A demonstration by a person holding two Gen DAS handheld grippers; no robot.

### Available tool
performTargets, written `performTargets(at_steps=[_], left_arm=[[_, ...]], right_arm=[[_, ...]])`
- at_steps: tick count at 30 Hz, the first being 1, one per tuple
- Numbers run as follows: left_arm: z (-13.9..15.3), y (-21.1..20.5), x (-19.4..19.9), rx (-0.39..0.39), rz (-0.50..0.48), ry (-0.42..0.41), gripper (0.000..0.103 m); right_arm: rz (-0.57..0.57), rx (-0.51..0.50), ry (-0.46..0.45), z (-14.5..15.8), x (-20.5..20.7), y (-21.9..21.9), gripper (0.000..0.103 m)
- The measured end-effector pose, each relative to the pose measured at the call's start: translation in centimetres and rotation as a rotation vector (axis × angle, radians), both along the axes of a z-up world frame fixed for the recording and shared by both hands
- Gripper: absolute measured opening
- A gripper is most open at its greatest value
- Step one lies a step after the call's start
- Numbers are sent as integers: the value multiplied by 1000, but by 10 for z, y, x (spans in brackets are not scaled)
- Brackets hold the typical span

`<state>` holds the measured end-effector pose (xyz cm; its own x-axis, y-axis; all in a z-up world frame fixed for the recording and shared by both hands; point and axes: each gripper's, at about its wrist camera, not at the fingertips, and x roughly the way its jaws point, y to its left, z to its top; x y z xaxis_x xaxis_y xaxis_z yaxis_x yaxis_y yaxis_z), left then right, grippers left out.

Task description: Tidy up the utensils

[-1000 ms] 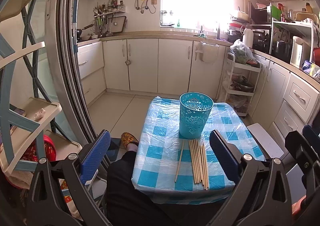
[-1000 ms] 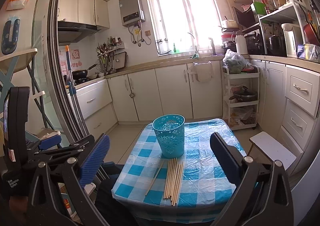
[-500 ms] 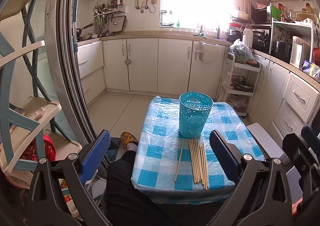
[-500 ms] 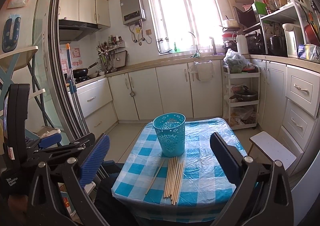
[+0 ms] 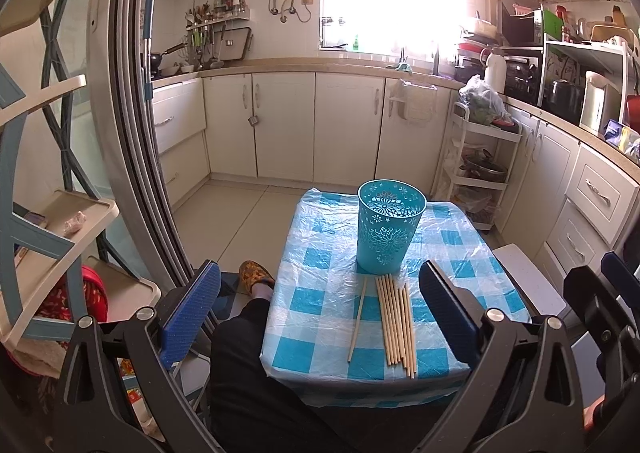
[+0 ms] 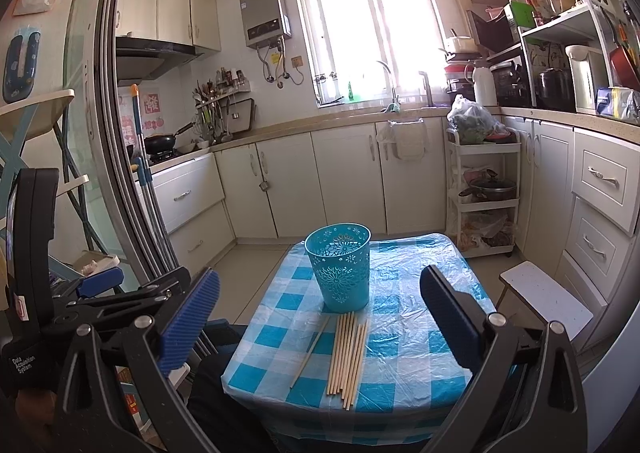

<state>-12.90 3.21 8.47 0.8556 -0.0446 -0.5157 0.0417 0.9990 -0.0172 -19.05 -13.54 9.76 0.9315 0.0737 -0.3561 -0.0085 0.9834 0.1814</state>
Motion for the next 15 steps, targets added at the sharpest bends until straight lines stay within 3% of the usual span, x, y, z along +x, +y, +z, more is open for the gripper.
performTargets(at_steps=[2, 4, 7, 9, 11, 13, 15], left_arm=[[-5, -2, 4, 3, -6, 15, 96], [-14, -4, 12, 13, -22, 38, 96], [-32, -5, 32, 19, -39, 87, 96], [-49, -2, 51, 11, -40, 141, 96], [-64, 1, 66, 14, -33, 179, 96], [-81, 4, 85, 16, -30, 226, 96], [-99, 2, 103, 15, -40, 271, 96]], right_arm=[[0, -9, 18, -5, 5, 1, 96], [-4, -38, 95, -11, 16, -1, 96], [-15, -96, 286, -29, 43, -4, 96], [-18, -91, 366, -47, 63, -10, 96], [-19, -74, 416, -69, 85, -18, 96], [-16, -74, 389, -94, 106, -24, 96], [-18, -88, 448, -117, 129, -33, 96]])
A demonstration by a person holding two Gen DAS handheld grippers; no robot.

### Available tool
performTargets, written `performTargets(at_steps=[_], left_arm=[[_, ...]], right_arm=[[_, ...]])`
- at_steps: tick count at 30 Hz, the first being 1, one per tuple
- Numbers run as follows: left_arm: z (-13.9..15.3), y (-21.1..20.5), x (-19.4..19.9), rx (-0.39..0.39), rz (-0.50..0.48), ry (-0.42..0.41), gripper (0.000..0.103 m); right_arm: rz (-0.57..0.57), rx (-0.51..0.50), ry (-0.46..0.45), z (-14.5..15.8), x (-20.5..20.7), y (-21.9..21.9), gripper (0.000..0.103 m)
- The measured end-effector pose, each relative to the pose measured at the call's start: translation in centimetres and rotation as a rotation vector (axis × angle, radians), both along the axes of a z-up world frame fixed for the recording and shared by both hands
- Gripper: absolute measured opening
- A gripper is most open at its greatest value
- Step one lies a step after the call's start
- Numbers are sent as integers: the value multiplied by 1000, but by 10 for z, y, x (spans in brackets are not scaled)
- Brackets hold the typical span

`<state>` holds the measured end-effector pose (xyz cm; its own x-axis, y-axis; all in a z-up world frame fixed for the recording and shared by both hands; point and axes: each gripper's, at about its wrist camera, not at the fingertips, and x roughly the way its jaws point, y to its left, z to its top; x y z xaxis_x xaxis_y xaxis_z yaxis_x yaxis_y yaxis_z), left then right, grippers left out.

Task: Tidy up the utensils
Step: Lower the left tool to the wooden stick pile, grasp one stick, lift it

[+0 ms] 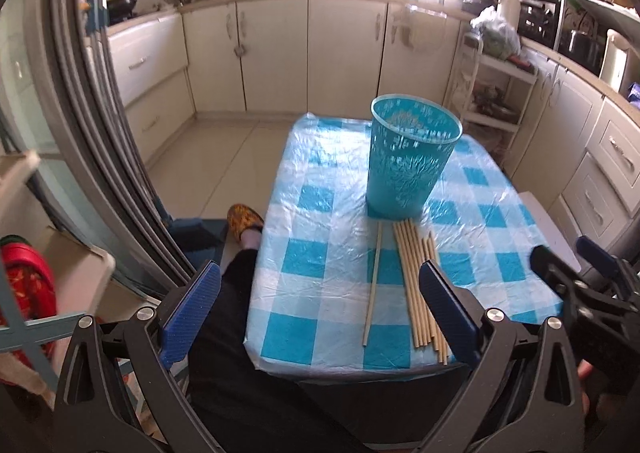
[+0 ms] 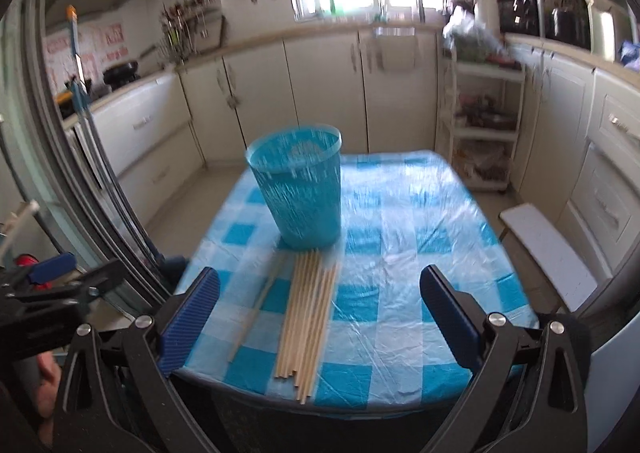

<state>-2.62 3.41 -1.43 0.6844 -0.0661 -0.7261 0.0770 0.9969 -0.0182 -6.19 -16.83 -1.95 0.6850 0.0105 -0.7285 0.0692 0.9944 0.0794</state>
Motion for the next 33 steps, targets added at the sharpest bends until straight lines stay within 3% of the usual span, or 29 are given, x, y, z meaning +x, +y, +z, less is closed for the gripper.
performTargets(at_steps=[2, 3, 7, 10, 16, 20, 25, 28, 33], left_arm=[[-16, -4, 15, 9, -11, 26, 96], [-23, -6, 21, 13, -15, 36, 96], [-54, -15, 53, 26, -26, 88, 96], [-76, -23, 74, 42, -41, 136, 95], [-107, -40, 106, 70, -76, 196, 95], [-127, -48, 125, 79, -95, 235, 95], [-144, -59, 143, 82, -128, 269, 95], [-150, -68, 151, 87, -149, 277, 89], [-161, -81, 161, 108, -172, 281, 68]], right_arm=[[3, -34, 29, -24, 22, -8, 87], [6, -54, 44, -34, 31, -12, 73], [11, 22, 159, -79, 63, -14, 44], [11, 7, 177, -92, 78, -18, 35], [18, -117, 168, -92, 101, -39, 28], [31, -142, 159, -97, 108, -39, 27], [61, -142, 176, -101, 118, -33, 14], [91, -76, 192, -112, 118, -25, 12], [127, -16, 208, -116, 119, -27, 12]])
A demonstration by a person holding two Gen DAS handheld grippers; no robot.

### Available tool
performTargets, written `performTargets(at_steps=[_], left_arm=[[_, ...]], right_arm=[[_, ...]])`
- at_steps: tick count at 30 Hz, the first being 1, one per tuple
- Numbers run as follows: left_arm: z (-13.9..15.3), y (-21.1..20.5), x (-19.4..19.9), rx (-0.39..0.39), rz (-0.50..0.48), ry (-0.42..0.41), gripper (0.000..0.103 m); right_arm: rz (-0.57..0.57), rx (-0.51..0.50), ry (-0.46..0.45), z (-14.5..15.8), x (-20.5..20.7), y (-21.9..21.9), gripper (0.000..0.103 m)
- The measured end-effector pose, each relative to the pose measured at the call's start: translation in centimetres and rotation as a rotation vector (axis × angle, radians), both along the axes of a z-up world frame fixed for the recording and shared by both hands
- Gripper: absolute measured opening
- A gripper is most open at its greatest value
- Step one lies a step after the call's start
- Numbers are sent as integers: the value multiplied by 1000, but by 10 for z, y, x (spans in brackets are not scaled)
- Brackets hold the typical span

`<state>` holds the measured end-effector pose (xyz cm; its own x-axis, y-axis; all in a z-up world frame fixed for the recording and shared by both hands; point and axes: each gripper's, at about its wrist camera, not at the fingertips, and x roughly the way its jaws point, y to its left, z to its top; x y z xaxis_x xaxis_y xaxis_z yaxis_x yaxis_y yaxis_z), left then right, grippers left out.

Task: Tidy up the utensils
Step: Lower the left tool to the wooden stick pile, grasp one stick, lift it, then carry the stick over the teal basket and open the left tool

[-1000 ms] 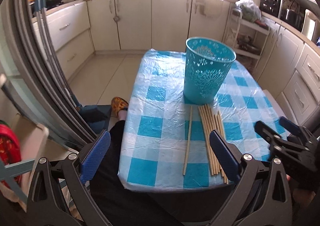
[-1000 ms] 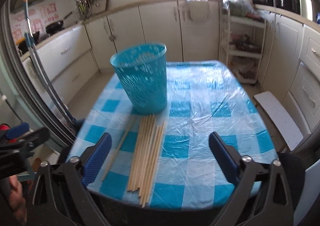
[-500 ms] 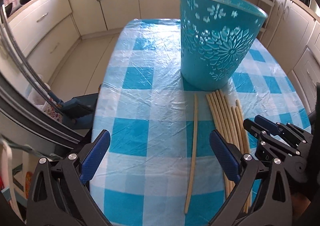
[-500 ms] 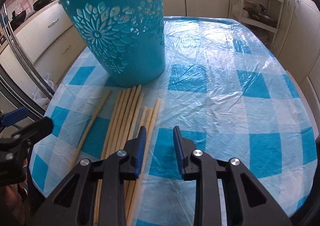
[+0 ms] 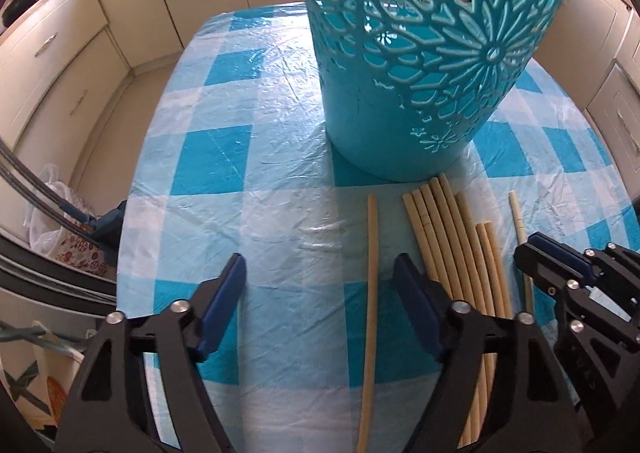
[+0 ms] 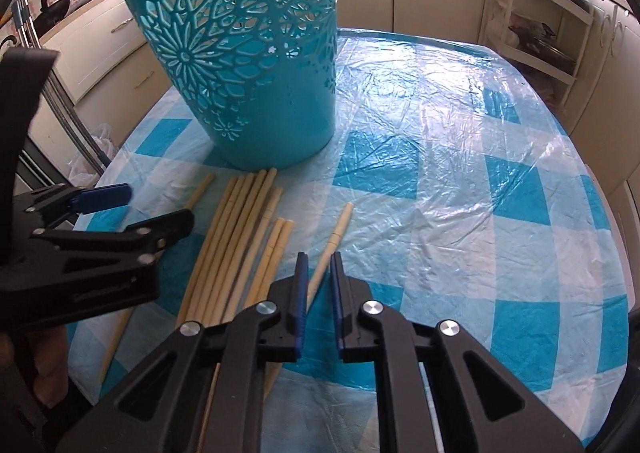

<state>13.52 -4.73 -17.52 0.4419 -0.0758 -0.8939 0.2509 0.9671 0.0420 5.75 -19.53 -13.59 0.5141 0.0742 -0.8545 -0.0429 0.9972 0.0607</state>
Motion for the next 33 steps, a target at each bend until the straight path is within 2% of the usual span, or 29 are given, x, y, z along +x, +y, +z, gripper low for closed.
performTargets(at_steps=[2, 4, 5, 6, 7, 8, 10, 14, 19, 23, 27, 30, 33], left_arm=[[0, -3, 2, 4, -5, -14, 62], [2, -7, 5, -1, -29, -27, 48], [3, -10, 6, -7, -41, -30, 35], [3, -13, 6, -18, -62, -31, 17], [4, -17, 6, -25, -85, -26, 9], [4, -20, 6, -15, -97, -21, 5], [6, -18, 5, -40, -121, 10, 5], [28, 16, 2, -155, -85, 34, 5], [82, 59, -8, -285, -53, -37, 5], [141, 75, -14, -408, -53, -155, 5], [203, 62, -12, -496, -71, -336, 5], [225, 35, 4, -510, -73, -460, 5], [241, 21, 23, -532, -44, -526, 5]], right_arm=[[4, 14, 5, 0, 3, -3, 12], [6, 23, 12, 0, 6, -4, 12], [3, 34, 15, -2, 5, -2, 12], [1, 41, 16, -2, 7, -3, 12], [-1, 52, 16, -4, 6, -1, 12], [-3, 56, 14, -3, 8, -2, 12], [-3, 63, 7, -3, 11, -5, 12], [0, 76, -17, -6, 10, -9, 11], [-9, 151, -63, -13, 4, -20, 11], [-12, 161, -64, -13, 7, -20, 11], [-13, 162, -68, -15, 7, -18, 11], [-15, 175, -72, -16, 3, -17, 11], [-17, 188, -73, -17, 0, -18, 11]])
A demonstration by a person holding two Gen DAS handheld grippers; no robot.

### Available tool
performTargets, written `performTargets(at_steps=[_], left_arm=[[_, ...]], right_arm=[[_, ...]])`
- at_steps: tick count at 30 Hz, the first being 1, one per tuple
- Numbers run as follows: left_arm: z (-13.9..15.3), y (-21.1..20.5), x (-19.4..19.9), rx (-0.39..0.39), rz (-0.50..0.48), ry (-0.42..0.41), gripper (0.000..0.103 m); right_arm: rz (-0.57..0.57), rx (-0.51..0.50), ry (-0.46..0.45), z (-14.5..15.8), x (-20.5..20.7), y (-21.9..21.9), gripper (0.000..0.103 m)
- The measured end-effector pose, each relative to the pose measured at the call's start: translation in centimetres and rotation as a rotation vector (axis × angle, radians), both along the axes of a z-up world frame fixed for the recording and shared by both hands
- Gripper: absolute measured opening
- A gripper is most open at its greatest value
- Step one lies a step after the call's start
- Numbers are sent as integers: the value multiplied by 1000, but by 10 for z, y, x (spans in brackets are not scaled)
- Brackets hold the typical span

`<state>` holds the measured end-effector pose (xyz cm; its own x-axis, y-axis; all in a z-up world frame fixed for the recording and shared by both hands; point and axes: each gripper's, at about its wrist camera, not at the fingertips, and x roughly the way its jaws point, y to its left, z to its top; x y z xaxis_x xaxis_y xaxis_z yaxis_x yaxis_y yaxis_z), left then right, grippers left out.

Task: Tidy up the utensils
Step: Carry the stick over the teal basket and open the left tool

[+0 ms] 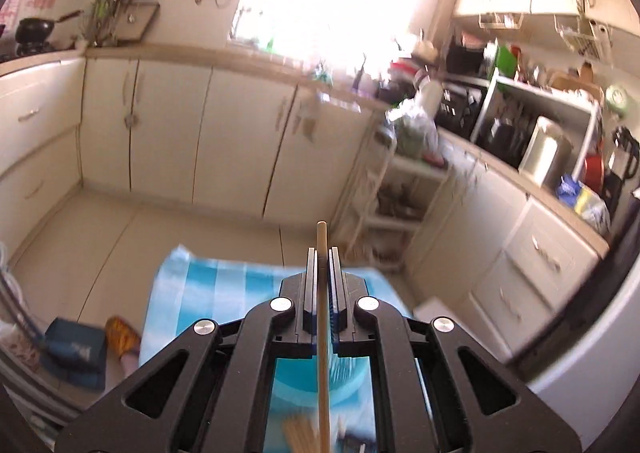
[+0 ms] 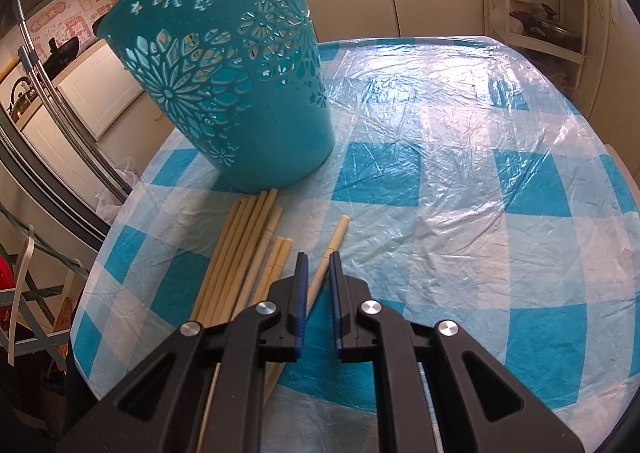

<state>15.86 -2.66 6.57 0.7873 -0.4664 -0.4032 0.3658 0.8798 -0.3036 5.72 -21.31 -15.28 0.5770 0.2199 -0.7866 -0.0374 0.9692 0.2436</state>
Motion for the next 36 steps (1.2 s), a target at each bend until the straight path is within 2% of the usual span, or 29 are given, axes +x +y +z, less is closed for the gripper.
performTargets(at_steps=[2, 5, 10, 21, 25, 28, 30, 32, 36], left_arm=[[4, -10, 17, -7, 67, -62, 5], [1, -21, 37, -10, 136, -82, 5], [-24, -36, 65, 43, 218, -80, 5], [-64, -30, 50, 106, 225, -45, 5], [-75, -30, 40, 168, 193, -18, 6], [-80, -25, 31, 206, 182, 3, 18], [-81, -16, 19, 216, 206, 1, 45], [-80, -6, 5, 214, 234, -17, 57], [-83, 15, -20, 216, 267, -17, 68]], right_arm=[[-2, 12, 0, 0, 0, -1, 11], [-1, 30, 1, 0, -1, -6, 11], [-3, 44, 2, 1, 0, -6, 11], [-1, 34, 3, 2, -1, -5, 11], [4, 9, 8, 2, 1, 2, 11], [9, -25, 21, 4, 1, 6, 11], [1, -22, 36, 5, 2, 5, 11], [-2, -27, 44, 5, 3, 5, 11], [3, -91, 47, 6, 6, 14, 11]])
